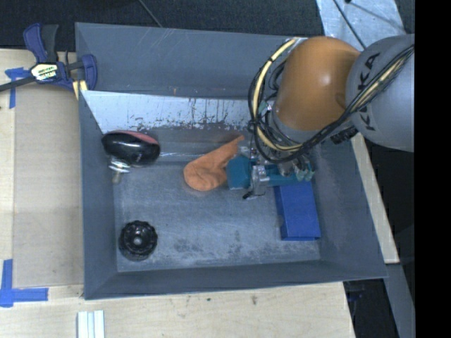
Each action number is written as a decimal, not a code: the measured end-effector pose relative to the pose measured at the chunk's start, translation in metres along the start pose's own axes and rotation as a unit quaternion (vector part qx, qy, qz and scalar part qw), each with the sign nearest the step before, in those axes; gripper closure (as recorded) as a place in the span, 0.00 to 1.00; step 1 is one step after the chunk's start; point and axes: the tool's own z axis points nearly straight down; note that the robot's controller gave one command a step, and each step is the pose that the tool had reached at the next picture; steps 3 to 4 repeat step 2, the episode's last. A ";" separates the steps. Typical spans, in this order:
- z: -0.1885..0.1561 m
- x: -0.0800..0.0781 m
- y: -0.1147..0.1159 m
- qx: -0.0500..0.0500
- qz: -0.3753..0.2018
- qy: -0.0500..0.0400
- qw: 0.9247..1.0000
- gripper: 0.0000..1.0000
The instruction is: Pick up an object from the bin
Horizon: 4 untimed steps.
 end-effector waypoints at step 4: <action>-0.042 0.008 0.001 -0.001 -0.006 0.005 1.000 1.00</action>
Offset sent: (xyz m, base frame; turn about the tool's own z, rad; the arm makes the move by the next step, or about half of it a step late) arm -0.0217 0.0007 0.1581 -0.0465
